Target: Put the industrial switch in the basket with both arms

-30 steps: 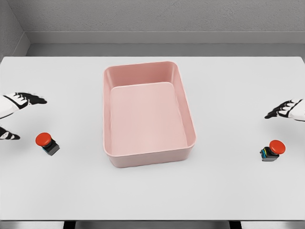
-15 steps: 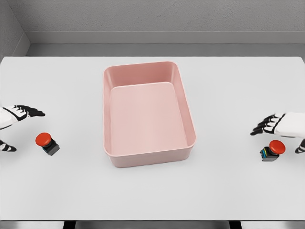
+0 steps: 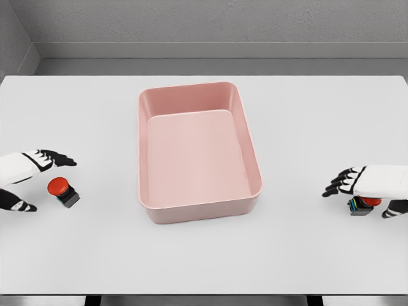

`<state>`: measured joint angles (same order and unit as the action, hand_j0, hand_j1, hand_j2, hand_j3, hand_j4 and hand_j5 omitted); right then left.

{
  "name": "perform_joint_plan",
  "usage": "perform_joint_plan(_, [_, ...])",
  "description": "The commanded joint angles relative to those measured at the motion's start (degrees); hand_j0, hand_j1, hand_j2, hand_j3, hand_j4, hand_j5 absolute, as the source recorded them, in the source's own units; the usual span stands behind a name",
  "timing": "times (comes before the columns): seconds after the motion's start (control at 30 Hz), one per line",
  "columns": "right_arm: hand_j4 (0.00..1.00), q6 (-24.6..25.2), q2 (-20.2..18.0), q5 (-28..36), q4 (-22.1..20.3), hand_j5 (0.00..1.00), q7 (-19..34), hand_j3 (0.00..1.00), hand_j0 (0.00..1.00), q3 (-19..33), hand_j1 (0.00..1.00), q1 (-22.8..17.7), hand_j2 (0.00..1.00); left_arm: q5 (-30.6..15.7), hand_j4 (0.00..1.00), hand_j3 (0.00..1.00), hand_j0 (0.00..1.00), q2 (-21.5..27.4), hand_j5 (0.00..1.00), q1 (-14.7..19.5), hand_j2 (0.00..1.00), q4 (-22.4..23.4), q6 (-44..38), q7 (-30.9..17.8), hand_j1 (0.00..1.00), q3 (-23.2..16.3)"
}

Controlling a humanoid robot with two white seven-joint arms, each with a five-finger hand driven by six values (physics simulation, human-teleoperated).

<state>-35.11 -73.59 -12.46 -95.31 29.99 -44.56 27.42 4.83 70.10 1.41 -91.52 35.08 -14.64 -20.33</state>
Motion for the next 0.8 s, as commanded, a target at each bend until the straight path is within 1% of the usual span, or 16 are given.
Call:
perform_joint_plan(0.0, [1.00,0.1,0.4,-0.1,0.0,1.00,0.2,1.00,1.00,0.2,1.00,0.0,1.00,-0.4,1.00,1.00,1.00,-0.2,1.00,0.0,1.00,-0.5,-0.1,-0.1,1.00,0.0])
perform_joint_plan(0.3, [1.00,0.1,0.1,-0.5,0.6,1.00,0.3,1.00,1.00,0.5,1.00,-0.2,1.00,-0.1,1.00,1.00,1.00,-0.4,1.00,0.2,1.00,0.3,-0.1,-0.2,1.00,0.1])
perform_joint_plan(0.4, [1.00,0.1,0.3,-0.5,0.6,1.00,0.3,1.00,1.00,0.8,1.00,-0.2,1.00,0.3,0.95,0.95,0.95,-1.5,0.95,0.4,0.95,0.3,-0.1,-1.0,0.95,0.1])
perform_joint_plan(0.5, [0.82,0.1,0.2,-1.0,0.6,0.82,0.3,0.82,0.82,0.9,0.82,-0.2,0.82,0.4,0.91,0.91,0.91,-2.4,0.91,0.4,0.91,0.3,-0.1,-1.4,0.91,0.1])
perform_joint_plan(0.53, [0.80,0.1,0.2,-1.0,0.6,0.80,0.3,0.80,0.80,0.9,0.80,-0.2,0.80,0.4,0.89,0.89,0.89,-2.9,0.89,0.4,0.89,0.3,-0.1,-1.9,0.89,0.1])
perform_joint_plan(0.6, [0.79,0.1,0.1,-1.0,0.6,0.79,0.3,0.79,0.79,0.9,0.79,-0.2,0.79,0.4,0.89,0.89,0.89,-3.6,0.89,0.4,0.89,0.6,-0.1,-2.0,0.89,0.1])
perform_joint_plan(0.63, [0.76,0.1,0.1,-1.0,0.6,0.76,0.4,0.76,0.76,0.9,0.76,-0.2,0.76,0.4,0.89,0.89,0.89,-3.6,0.89,0.4,0.89,0.6,-0.1,-2.0,0.89,0.1])
perform_joint_plan(0.7, [0.74,0.1,0.0,-1.2,0.6,0.74,0.4,0.74,0.74,0.8,0.74,-0.2,0.74,0.4,0.89,0.89,0.89,-4.0,0.89,0.4,0.89,0.6,-0.1,-2.0,0.89,0.0])
perform_joint_plan(0.73, [0.71,0.1,-0.1,-1.2,0.6,0.71,0.4,0.71,0.71,0.9,0.71,-0.2,0.71,0.4,0.89,0.89,0.89,-4.0,0.89,0.4,0.89,0.6,-0.1,-2.0,0.89,-0.1])
perform_joint_plan(0.77, [0.71,0.1,-0.1,-1.2,0.6,0.71,0.4,0.71,0.71,0.8,0.71,-0.2,0.71,0.4,0.89,0.89,0.89,-4.0,0.89,0.4,0.89,0.6,-0.1,-2.0,0.89,0.0])
